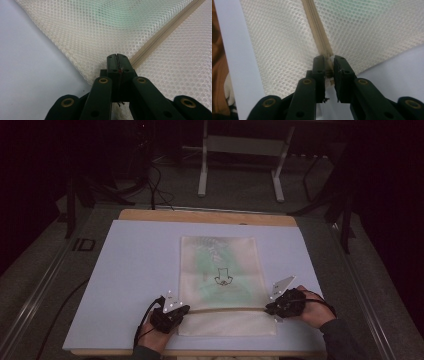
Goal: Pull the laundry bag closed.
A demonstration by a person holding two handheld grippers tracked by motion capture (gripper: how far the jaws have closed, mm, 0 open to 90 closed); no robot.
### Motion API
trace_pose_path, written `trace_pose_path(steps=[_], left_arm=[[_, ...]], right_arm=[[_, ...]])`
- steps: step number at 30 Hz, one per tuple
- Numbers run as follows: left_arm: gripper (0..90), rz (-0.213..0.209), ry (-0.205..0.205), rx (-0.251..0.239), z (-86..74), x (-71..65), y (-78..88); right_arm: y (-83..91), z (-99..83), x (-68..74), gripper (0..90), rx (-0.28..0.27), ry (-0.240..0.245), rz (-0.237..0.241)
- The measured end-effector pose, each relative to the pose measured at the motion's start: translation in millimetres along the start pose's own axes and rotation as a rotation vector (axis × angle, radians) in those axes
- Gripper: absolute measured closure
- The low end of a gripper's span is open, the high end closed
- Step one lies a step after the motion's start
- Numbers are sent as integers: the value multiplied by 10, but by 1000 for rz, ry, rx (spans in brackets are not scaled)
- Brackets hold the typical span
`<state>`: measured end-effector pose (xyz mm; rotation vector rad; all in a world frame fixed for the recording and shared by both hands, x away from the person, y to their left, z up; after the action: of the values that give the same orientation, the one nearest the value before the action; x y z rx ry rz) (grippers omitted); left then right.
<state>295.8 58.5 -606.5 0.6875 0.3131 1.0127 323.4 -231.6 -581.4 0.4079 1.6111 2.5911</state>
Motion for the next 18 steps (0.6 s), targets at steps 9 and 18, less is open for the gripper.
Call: trace_pose_path(steps=[9,18], left_arm=[[874,-3,6,-4,0,1,7],[852,-12,22,-6,2,12,10]], right_arm=[[39,-24,-1,718,-41,-21,-11],[96,15,-13,644,-99,-39,-30]])
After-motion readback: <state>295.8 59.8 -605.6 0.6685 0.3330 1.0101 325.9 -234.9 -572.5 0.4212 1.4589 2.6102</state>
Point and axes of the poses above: each handheld gripper's, and its own axes: y roughly backward along the jaws, z roughly out of its top, x roughly to its left, the point moved 10 cm from there along -y, roughly forward along the jaws, and after that the axes turned 12 degrees about z, right-handed, at the moved point
